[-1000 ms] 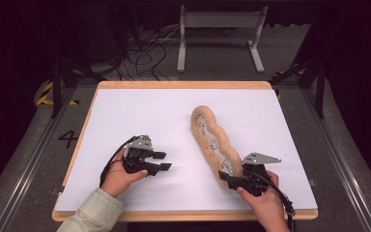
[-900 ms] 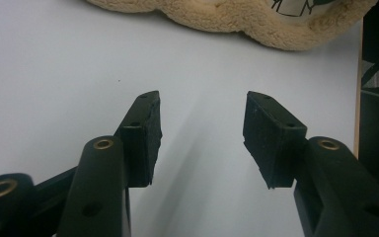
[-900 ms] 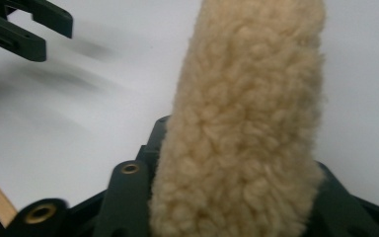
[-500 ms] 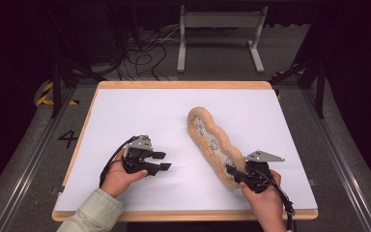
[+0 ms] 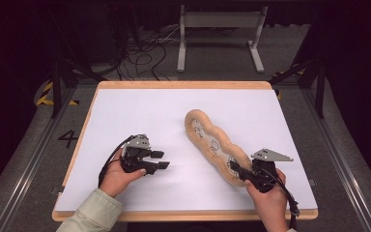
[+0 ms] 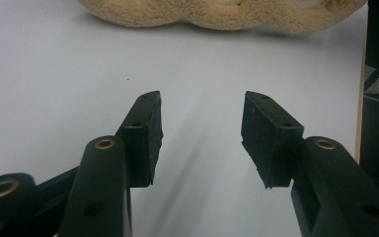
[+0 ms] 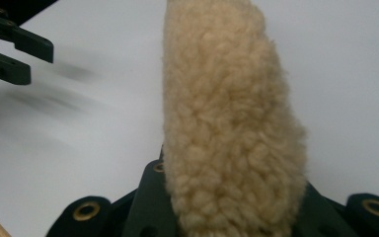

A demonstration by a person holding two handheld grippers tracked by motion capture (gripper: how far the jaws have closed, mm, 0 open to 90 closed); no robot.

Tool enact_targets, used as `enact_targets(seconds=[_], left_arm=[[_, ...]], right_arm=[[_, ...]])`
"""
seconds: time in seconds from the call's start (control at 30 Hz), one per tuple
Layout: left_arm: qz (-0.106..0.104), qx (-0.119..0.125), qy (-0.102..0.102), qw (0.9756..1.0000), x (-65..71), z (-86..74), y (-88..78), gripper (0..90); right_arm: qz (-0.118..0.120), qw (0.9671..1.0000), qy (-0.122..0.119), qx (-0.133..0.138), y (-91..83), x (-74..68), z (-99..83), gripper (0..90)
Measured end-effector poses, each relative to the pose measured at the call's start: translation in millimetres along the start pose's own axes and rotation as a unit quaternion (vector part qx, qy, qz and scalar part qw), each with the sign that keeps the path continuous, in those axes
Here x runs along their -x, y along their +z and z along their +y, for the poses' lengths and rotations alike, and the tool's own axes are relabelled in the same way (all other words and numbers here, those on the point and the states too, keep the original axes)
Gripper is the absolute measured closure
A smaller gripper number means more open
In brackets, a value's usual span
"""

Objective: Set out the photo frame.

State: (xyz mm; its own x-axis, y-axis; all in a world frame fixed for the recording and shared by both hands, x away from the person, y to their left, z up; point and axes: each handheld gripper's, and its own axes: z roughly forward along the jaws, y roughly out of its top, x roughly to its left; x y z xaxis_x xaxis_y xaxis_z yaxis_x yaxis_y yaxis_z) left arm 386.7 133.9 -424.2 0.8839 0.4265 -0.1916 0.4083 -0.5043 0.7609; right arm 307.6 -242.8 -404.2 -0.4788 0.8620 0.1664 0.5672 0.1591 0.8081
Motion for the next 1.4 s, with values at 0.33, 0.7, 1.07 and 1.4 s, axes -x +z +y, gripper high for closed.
enact_targets(seconds=[0.33,0.7,1.07,1.4], left_arm=[[0.019,0.006,-0.017,0.9996,-4.2,-0.8,-3.9,46.5],[0.063,0.017,-0.048,0.9968,-12.9,-1.3,-6.5,40.2],[0.072,0.011,-0.068,0.995,-22.0,-2.3,-3.2,46.2],[0.068,0.024,-0.074,0.9947,-22.8,-3.8,-10.7,67.6]], right_arm=[[0.024,0.9993,-0.021,0.021,-13.1,-7.6,6.2,77.9],[0.078,0.9939,-0.065,0.043,-21.0,-33.9,9.2,77.8],[0.134,0.9869,-0.079,0.045,-16.6,-45.7,6.2,77.8],[0.153,0.9828,-0.087,0.056,-18.9,-40.6,5.9,77.6]])
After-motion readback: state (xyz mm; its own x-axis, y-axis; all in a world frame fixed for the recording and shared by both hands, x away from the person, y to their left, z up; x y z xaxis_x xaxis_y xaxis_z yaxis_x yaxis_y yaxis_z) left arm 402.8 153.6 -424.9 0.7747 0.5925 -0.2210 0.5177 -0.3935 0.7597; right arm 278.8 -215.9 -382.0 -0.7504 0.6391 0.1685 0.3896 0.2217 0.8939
